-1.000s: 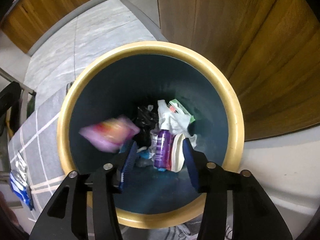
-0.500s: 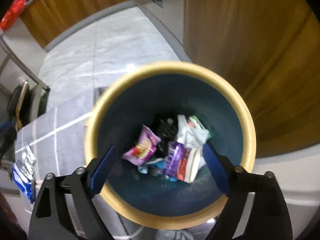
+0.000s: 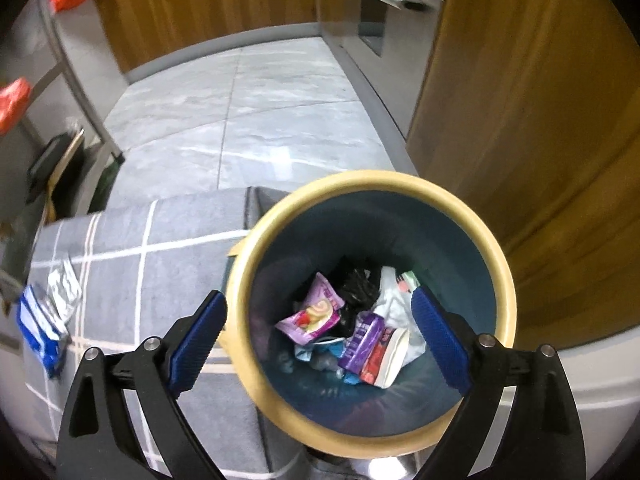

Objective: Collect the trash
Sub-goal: 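Move both open grippers back over the wipes pack and foil tray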

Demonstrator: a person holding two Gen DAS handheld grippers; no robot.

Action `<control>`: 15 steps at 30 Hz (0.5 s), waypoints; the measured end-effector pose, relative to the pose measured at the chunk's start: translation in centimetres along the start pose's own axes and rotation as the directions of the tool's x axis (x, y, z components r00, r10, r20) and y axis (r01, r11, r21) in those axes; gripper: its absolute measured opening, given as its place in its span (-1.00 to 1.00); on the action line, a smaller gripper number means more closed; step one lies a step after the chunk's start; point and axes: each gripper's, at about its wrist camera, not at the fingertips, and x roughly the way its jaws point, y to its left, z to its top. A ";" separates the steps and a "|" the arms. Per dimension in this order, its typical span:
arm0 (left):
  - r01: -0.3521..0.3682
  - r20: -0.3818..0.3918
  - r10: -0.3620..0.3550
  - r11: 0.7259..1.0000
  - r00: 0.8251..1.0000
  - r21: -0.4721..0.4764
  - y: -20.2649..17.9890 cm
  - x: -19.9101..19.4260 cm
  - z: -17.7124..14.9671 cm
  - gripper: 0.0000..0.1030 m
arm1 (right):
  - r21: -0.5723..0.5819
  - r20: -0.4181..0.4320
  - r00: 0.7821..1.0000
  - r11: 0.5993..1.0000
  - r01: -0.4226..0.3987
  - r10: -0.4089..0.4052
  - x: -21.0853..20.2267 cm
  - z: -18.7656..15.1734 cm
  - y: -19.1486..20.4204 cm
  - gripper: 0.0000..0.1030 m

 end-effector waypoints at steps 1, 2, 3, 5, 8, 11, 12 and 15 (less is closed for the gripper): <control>-0.018 -0.001 0.018 1.000 1.000 -0.002 0.8 -0.2 -0.5 0.57 | -0.017 0.001 1.000 1.000 0.006 -0.006 -0.1 -0.1 0.4 0.81; -0.036 -0.003 0.036 0.999 0.999 -0.007 1.7 -0.2 -1.0 0.57 | -0.038 0.003 1.000 0.999 0.011 -0.011 -0.2 -0.1 0.8 0.81; -0.047 -0.006 0.047 0.999 0.999 -0.013 2.3 -0.3 -1.3 0.58 | -0.053 0.005 1.000 0.998 0.014 -0.013 -0.3 -0.1 1.3 0.81; -0.071 -0.016 0.070 0.997 0.997 -0.041 3.9 -0.2 -2.0 0.58 | -0.072 0.010 1.000 0.997 0.020 -0.019 -0.5 -0.1 1.8 0.81; -0.077 -0.021 0.075 0.988 0.997 -0.132 6.5 -0.1 -2.6 0.59 | -0.087 0.019 1.000 0.996 0.019 -0.017 -1.0 0.0 3.0 0.81; -0.078 -0.021 0.076 0.979 0.997 -0.188 8.2 -0.2 -3.2 0.60 | -0.091 0.046 0.999 0.996 -0.011 0.015 -2.1 0.3 4.4 0.83; -0.084 -0.022 0.081 0.978 0.996 -0.188 8.5 -0.2 -3.3 0.60 | -0.096 0.055 0.998 0.995 -0.017 0.023 -2.3 0.4 5.1 0.83; -0.093 -0.032 0.088 0.979 0.996 -0.181 9.2 -0.1 -4.1 0.61 | -0.108 0.062 0.997 0.993 -0.044 0.051 -2.6 0.7 6.9 0.83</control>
